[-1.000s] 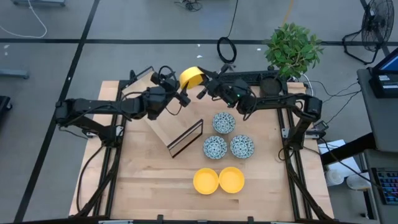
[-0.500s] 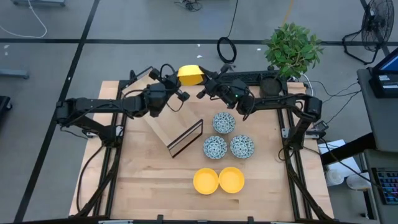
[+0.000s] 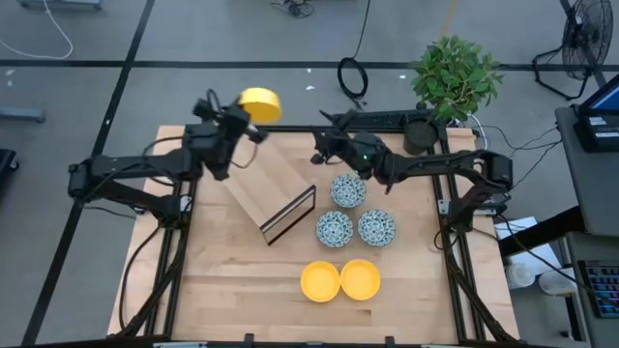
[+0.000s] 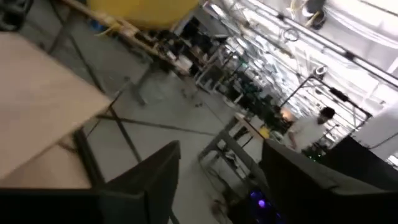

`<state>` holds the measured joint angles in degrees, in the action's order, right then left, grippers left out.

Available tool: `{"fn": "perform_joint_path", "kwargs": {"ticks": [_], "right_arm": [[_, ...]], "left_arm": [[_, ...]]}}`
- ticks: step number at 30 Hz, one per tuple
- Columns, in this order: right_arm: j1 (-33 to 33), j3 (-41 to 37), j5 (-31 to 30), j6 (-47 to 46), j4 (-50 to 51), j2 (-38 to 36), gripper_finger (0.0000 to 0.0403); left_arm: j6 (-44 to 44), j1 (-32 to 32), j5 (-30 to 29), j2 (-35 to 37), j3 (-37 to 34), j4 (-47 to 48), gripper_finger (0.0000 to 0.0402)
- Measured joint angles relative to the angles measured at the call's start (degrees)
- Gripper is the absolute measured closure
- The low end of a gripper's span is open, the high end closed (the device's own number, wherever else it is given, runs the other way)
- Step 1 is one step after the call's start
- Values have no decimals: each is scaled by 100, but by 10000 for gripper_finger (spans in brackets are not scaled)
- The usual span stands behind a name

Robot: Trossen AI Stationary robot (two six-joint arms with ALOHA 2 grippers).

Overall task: Pick & Place Mini bowls
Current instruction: Put the top yellow bowl on the shelf

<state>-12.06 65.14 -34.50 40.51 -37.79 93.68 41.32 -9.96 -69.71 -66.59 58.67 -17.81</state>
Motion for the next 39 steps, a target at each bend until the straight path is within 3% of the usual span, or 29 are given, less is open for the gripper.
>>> {"fn": "perform_joint_path", "kwargs": {"ticks": [7,11,14,16,18,22,23,28,30,36,39], "right_arm": [[-205,-417,259,-353,174,-484,144],[-466,-707,497,-805,390,-858,149],[-690,-1024,715,-1209,405,-1088,153],[-800,-1188,888,-1371,269,-1231,154],[-871,-1353,982,-1489,189,-1363,154],[-939,-1568,1072,-1578,216,-1568,155],[-943,-1603,1053,-1564,217,-1639,155],[-933,-1641,1077,-1471,216,-1803,156],[-937,-1646,1062,-1475,189,-1832,156],[-1072,-1646,1069,-1456,116,-1828,156],[-1155,-1646,1056,-1607,199,-1828,156]], "left_arm": [[816,-4,-1937,473,612,375,399],[923,35,-2018,516,939,417,399],[803,33,-1753,534,947,433,399],[358,31,-1225,579,930,901,399],[-525,71,-299,661,932,1807,399],[-3216,-344,3164,650,1255,4367,399],[-3627,-536,3724,574,1383,4788,399],[-4619,-1686,4266,-22,2564,7586,398],[-4795,-2341,4921,-293,3012,8524,397],[-4153,-3868,6601,-908,3270,9060,398],[-3924,-4418,6855,-1216,3270,9469,397]]}}
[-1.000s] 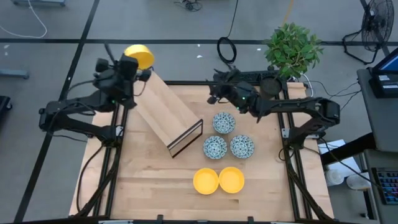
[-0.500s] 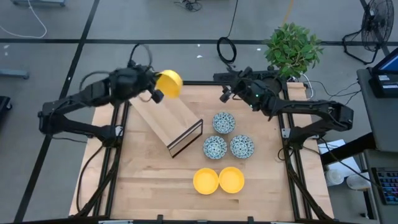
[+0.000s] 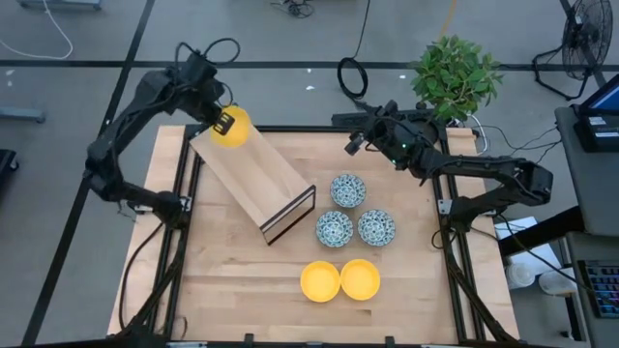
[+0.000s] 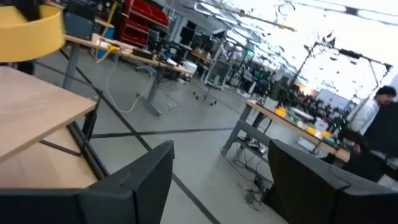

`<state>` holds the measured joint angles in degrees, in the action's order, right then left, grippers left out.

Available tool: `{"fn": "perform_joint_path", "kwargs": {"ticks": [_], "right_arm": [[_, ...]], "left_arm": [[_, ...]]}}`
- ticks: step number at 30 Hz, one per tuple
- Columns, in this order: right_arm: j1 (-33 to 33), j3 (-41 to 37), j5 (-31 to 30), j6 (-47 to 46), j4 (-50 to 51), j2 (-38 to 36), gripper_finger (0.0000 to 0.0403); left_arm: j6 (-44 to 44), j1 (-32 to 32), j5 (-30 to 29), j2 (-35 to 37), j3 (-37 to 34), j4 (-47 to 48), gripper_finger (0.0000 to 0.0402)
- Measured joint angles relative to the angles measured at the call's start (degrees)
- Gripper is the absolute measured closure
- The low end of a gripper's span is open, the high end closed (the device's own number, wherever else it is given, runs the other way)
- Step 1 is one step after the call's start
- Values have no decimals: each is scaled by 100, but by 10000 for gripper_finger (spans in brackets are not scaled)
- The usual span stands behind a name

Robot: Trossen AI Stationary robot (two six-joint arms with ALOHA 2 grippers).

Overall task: Pick & Place Mini bowls
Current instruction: Put the top yellow bowl on the shelf

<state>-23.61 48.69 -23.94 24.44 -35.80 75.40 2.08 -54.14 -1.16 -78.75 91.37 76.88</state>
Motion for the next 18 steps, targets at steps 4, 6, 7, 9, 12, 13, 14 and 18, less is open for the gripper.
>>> {"fn": "perform_joint_path", "kwargs": {"ticks": [4,6,7,9,12,13,14,18], "right_arm": [[-82,0,4,-89,141,0,156],[-113,0,7,-89,218,1,156],[-128,0,5,-95,234,3,156],[-149,0,7,-137,226,3,156],[-152,0,4,-148,234,2,156],[-150,0,7,-148,240,2,156],[-152,0,7,-148,240,2,156],[-150,0,7,-148,305,2,156]], "left_arm": [[34,-567,6,-422,0,514,397],[37,-752,6,-547,-2,558,396],[65,-826,18,-594,0,559,396],[101,-978,168,-704,2,603,398],[102,-1076,263,-806,0,629,395],[101,-1076,257,-819,1,645,394],[106,-1076,257,-834,0,667,394],[173,-1066,267,-878,-33,712,397]]}}
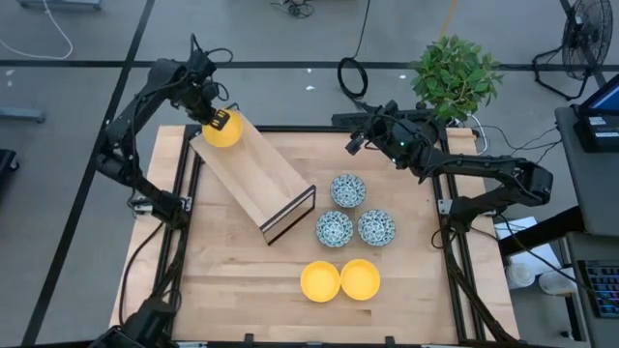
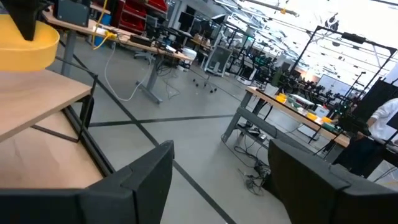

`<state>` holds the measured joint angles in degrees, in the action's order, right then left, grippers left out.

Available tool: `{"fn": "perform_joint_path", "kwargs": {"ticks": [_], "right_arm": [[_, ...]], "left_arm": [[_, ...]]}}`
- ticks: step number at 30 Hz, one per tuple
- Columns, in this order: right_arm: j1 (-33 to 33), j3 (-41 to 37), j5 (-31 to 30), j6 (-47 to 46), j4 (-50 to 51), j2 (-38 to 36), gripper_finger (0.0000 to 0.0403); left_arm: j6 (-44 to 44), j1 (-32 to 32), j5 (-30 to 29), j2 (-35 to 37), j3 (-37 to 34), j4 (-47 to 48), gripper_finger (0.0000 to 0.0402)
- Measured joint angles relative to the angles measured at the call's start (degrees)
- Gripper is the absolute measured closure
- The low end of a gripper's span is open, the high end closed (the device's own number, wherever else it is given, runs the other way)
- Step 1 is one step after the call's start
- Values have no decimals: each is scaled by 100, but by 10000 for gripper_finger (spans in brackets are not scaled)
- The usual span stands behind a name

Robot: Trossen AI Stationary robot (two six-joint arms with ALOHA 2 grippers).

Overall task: Pick & Place Mini bowls
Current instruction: Put the top yellow bowl on the shelf, then put the bottom right green patterned bowl on the shelf

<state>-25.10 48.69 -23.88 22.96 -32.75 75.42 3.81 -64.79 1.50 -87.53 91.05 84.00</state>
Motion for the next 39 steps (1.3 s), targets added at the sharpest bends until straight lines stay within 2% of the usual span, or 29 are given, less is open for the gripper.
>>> {"fn": "perform_joint_path", "kwargs": {"ticks": [5,11,14,28,33,37,39], "right_arm": [[0,0,0,0,4,0,156],[0,0,0,0,81,0,156],[0,0,0,-1,113,0,156],[26,2,-1,0,219,0,156],[248,9,-2,48,544,-170,156],[554,11,-2,60,1231,-541,156],[718,11,3,-96,1663,-780,156]], "left_arm": [[-7,-6,-51,5,0,-3,384],[1,15,-51,-25,0,107,396],[15,57,-66,-24,0,160,390],[38,114,-307,-23,5,144,208],[44,124,-263,30,307,228,180],[14,197,-225,237,795,168,179],[98,282,55,424,991,-58,183]]}}
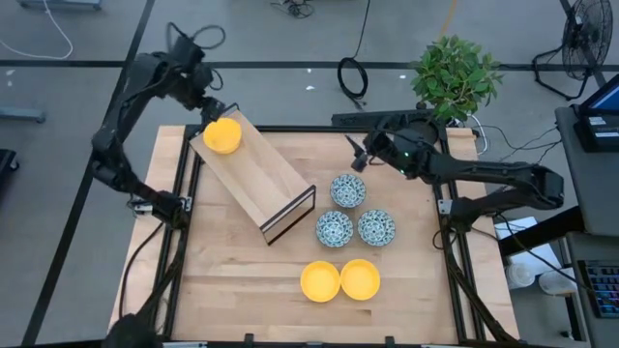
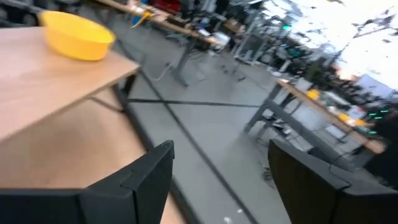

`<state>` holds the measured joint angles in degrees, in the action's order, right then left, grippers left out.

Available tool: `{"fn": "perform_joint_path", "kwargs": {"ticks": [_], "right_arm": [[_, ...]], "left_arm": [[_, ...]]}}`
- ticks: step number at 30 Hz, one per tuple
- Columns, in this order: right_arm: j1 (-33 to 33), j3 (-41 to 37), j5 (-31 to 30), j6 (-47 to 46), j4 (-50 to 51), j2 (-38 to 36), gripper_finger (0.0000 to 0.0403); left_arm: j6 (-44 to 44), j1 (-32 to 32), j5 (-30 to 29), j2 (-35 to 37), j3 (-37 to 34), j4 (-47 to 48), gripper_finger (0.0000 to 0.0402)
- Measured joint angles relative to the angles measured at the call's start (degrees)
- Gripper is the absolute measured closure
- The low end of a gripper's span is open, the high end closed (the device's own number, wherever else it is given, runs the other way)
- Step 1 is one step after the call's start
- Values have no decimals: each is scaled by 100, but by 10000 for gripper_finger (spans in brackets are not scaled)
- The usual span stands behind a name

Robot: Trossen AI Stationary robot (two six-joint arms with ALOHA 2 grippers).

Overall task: Pick & Place Mini bowls
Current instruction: Put the bottom right green patterned bowl on the shelf

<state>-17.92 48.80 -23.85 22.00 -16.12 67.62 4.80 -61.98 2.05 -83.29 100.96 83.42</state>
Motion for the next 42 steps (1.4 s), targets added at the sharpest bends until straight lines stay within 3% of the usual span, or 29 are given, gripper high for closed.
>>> {"fn": "perform_joint_path", "kwargs": {"ticks": [5,9,13,18,22,29,35,42], "right_arm": [[351,4,-3,-1111,1289,-566,156],[767,438,-96,-2234,3553,-793,156],[1242,1122,-267,-3958,6035,-478,156],[1575,1364,795,-5540,7530,-45,156],[1705,1185,1500,-6240,7857,89,156],[1989,442,1729,-7513,7885,-19,156],[2213,-235,2312,-7953,7043,-20,156],[2477,-583,2397,-8285,6565,-22,156]], "left_arm": [[571,360,1497,698,-41,-1520,194],[576,772,2721,1145,-529,-2853,190],[-134,1320,2875,1260,-1359,-3828,181],[758,2162,3231,1198,-2361,-4945,185],[1493,2974,3324,1198,-2960,-5915,202],[2485,3960,2716,1205,-3312,-6214,232],[2826,4276,1760,1203,-3505,-6269,240],[2809,4295,1560,1205,-3507,-6277,240]]}}
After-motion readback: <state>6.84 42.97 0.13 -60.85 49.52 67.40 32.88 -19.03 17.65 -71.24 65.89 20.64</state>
